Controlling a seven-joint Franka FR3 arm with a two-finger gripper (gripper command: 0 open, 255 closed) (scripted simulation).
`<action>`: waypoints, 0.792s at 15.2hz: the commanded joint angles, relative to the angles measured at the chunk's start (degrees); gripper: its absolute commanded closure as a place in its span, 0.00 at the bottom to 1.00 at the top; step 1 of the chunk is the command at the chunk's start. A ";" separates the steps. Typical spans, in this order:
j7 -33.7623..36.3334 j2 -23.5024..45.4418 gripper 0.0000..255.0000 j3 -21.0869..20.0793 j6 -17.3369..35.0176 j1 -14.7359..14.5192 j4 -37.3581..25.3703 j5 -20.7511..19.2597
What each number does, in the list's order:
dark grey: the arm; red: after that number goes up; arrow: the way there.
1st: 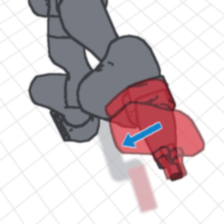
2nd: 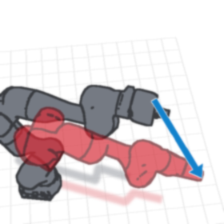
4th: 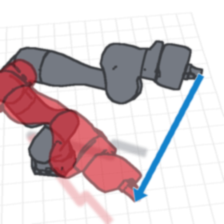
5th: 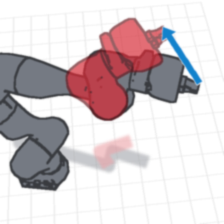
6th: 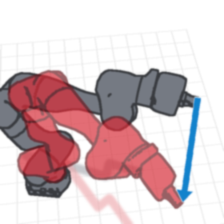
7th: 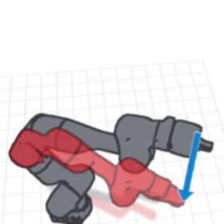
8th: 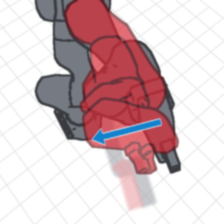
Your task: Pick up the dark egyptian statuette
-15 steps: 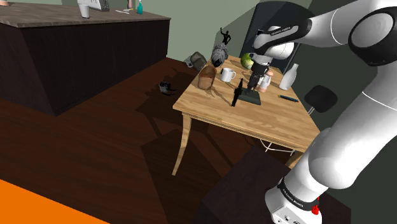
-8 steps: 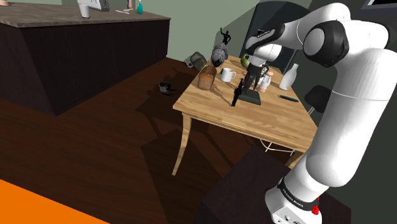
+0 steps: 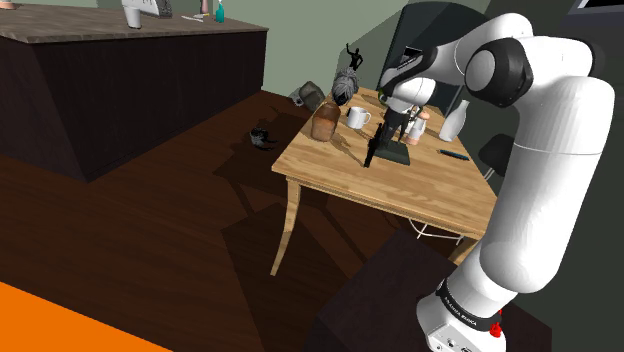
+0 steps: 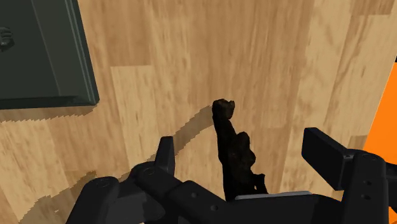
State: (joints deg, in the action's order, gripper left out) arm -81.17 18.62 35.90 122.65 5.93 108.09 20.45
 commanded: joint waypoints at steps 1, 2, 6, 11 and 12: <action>0.02 0.08 1.00 -0.07 0.25 -0.06 0.14 0.10; 0.02 0.01 1.00 -0.06 0.34 -0.09 0.30 0.07; -0.01 0.05 1.00 -0.07 0.33 -0.06 0.25 0.10; 0.18 -0.28 1.00 0.11 -0.38 -0.08 -0.19 -0.24; 0.46 -0.66 1.00 0.25 -0.98 -0.18 -0.52 -0.59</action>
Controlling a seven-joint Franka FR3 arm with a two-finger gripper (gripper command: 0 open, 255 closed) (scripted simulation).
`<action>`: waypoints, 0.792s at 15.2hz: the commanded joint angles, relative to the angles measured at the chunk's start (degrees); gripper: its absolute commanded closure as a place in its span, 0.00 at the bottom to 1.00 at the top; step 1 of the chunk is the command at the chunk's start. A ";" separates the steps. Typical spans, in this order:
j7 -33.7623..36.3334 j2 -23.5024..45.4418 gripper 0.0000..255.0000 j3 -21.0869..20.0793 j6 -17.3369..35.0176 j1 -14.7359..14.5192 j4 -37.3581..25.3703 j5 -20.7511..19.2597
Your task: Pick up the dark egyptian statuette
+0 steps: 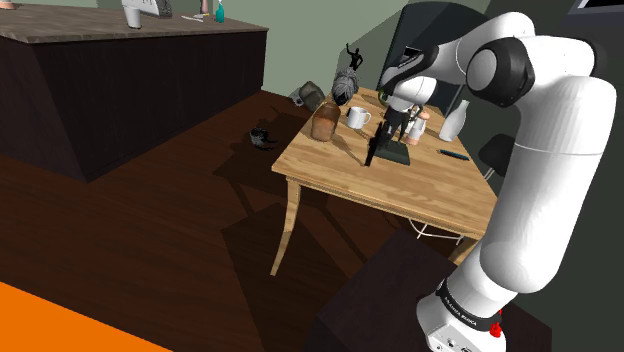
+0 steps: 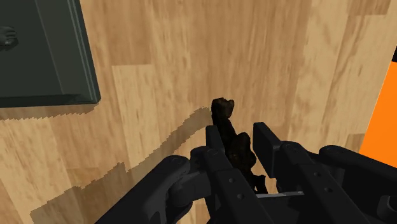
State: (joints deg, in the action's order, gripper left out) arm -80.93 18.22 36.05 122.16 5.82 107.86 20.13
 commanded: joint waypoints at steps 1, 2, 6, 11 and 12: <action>0.48 -0.64 1.00 0.24 -1.10 -0.17 -0.63 -0.60; 0.75 -1.00 1.00 0.38 -1.71 -0.26 -0.97 -0.94; 1.77 -2.35 1.00 0.84 -4.22 -0.56 -2.50 -2.18; 2.90 -3.77 1.00 1.29 -7.46 -0.83 -4.72 -3.51; 3.11 -4.02 1.00 1.36 -8.12 -0.87 -5.20 -3.75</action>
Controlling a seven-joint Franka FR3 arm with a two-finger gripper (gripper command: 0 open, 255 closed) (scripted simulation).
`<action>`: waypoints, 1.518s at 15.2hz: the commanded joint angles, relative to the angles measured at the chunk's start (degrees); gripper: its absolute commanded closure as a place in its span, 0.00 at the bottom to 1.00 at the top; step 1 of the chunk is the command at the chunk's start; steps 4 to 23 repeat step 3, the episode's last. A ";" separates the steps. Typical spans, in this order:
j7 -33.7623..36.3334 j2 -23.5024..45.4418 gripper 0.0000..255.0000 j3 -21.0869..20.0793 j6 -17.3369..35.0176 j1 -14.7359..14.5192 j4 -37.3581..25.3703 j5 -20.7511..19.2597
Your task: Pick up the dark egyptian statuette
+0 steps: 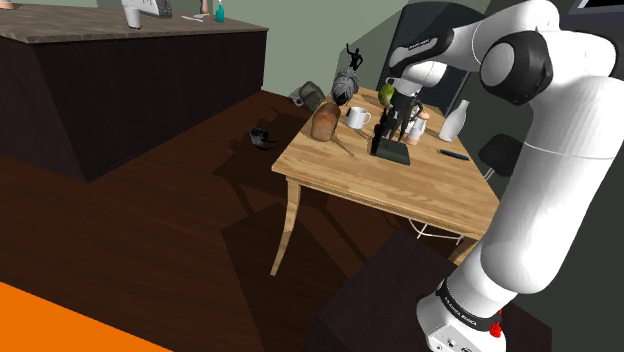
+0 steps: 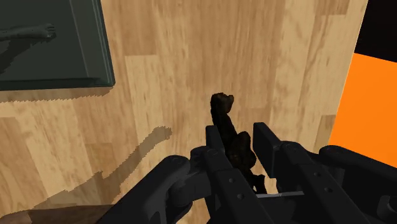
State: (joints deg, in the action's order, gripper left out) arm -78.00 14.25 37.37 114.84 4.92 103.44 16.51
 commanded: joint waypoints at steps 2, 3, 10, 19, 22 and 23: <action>0.43 -0.33 1.00 0.13 -1.57 -0.02 -1.35 -0.40; 0.42 -0.32 1.00 0.12 -1.58 -0.01 -1.36 -0.39; 0.42 -0.32 1.00 0.12 -1.58 -0.01 -1.36 -0.39; 0.42 -0.32 1.00 0.12 -1.58 -0.01 -1.36 -0.39; 0.42 -0.32 1.00 0.12 -1.58 -0.01 -1.36 -0.39; 0.42 -0.32 1.00 0.12 -1.58 -0.01 -1.36 -0.39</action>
